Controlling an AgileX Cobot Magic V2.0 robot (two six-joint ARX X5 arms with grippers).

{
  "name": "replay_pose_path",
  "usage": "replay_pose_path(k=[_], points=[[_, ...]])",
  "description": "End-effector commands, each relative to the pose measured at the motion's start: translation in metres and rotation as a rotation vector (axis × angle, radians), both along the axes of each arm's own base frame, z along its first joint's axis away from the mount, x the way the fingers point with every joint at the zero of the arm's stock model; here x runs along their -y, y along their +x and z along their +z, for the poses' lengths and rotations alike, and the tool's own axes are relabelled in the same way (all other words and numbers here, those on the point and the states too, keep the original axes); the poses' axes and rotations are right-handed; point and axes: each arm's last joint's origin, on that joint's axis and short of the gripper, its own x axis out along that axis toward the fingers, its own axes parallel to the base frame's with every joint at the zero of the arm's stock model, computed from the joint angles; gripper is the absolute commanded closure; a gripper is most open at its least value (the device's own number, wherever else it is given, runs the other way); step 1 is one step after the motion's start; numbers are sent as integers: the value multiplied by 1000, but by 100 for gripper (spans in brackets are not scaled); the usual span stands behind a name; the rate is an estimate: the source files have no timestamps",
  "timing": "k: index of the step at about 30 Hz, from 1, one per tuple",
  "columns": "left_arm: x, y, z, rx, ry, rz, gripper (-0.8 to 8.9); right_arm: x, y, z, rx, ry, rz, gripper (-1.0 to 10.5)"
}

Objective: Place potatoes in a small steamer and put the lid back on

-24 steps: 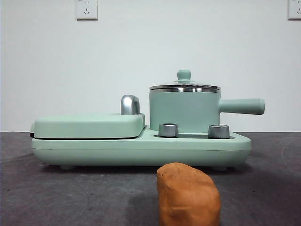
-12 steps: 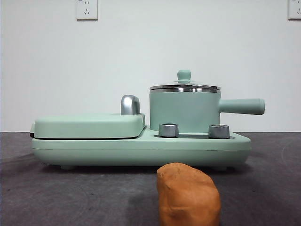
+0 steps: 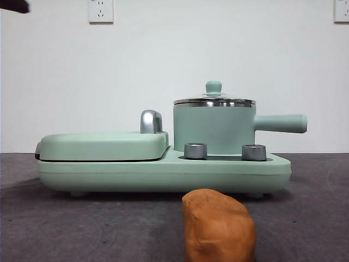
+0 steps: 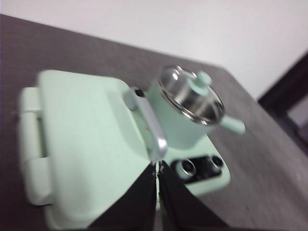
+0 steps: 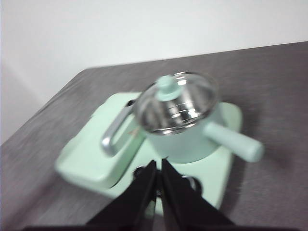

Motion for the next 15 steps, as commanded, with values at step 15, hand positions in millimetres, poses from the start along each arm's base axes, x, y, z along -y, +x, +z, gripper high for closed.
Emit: replay_pose_path(k=[15], points=[[37, 24, 33, 42, 78, -286, 443, -14, 4, 15, 24, -73, 229, 625]])
